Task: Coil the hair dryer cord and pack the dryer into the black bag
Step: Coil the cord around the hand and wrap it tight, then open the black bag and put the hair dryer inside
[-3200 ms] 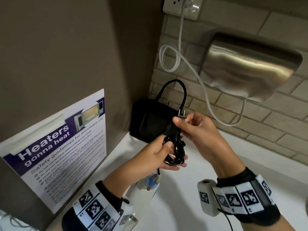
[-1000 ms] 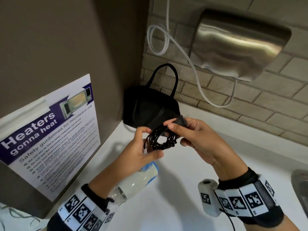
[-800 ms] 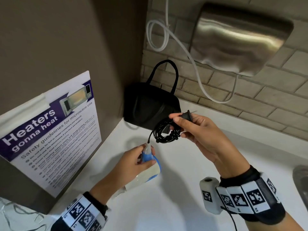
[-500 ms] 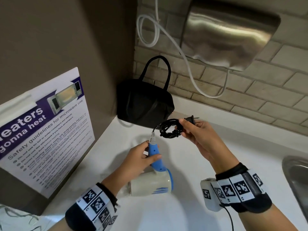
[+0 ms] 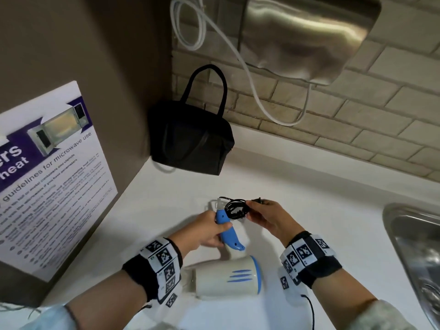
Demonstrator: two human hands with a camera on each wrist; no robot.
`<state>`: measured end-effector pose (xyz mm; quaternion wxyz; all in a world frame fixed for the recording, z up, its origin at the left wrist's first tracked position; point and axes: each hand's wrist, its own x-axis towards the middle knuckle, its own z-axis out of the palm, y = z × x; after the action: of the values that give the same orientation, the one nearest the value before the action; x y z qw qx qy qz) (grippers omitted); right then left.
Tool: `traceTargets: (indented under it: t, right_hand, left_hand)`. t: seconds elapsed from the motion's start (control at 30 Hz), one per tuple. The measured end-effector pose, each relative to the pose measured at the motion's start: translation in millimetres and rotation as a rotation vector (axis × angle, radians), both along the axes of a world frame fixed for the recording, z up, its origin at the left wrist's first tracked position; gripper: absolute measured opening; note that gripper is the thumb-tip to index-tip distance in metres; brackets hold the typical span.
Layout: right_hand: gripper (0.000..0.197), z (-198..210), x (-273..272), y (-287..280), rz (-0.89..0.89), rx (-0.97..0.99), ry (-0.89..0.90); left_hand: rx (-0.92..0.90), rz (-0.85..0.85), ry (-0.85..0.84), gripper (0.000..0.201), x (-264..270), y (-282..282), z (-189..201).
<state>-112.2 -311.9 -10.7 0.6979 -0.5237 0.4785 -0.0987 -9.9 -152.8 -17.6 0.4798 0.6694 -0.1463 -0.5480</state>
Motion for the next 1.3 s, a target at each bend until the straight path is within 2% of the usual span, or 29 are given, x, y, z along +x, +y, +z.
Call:
traceTargets:
  t: [0.13,0.33,0.4,0.63,0.87,1.0,1.1,1.17,1.23,1.3]
  right_hand:
    - [0.012,-10.9,-3.3,-2.9,0.009,0.035,0.026]
    - [0.018,-6.9,-9.4,-3.6,-0.019,0.015,-0.011]
    - [0.018,-4.3,-11.1,-5.3,-0.008,-0.029,0.016]
    - [0.039,9.5,-18.4,3.6,0.081,-0.226,0.15]
    - [0.027,25.6,-21.5,30.6,0.189,-0.372,0.165]
    - [0.021,38.6,-14.1,59.4,0.369,-0.609,0.202]
    - [0.024,45.7,-1.5,86.3,0.658,-0.872,0.163]
    - [0.024,45.9,9.2,102.0,0.833,-0.956,0.144]
    - [0.029,47.6,24.8,111.0,0.922,-1.015,0.148]
    - [0.034,54.0,47.0,114.3,0.923,-1.098,0.11]
  left_hand:
    - [0.024,-0.038,0.028,0.042,0.0,-1.5,-6.3]
    - [0.117,-0.099,-0.069,0.032,6.7,-2.6,-5.3]
    - [0.15,-0.125,-0.088,0.031,9.8,-1.4,-5.0]
    - [0.169,-0.157,-0.142,0.028,15.7,4.4,-0.4]
    - [0.17,-0.157,-0.226,0.033,27.0,16.7,9.6]
    - [0.143,-0.134,-0.261,0.033,36.9,33.5,19.6]
    - [0.084,-0.036,-0.251,0.027,44.6,52.0,25.0]
    - [0.032,0.029,-0.267,0.021,47.9,66.5,26.9]
    - [-0.036,0.083,-0.303,0.011,51.2,81.2,24.6]
    - [-0.094,0.138,-0.382,0.007,55.8,94.9,18.3]
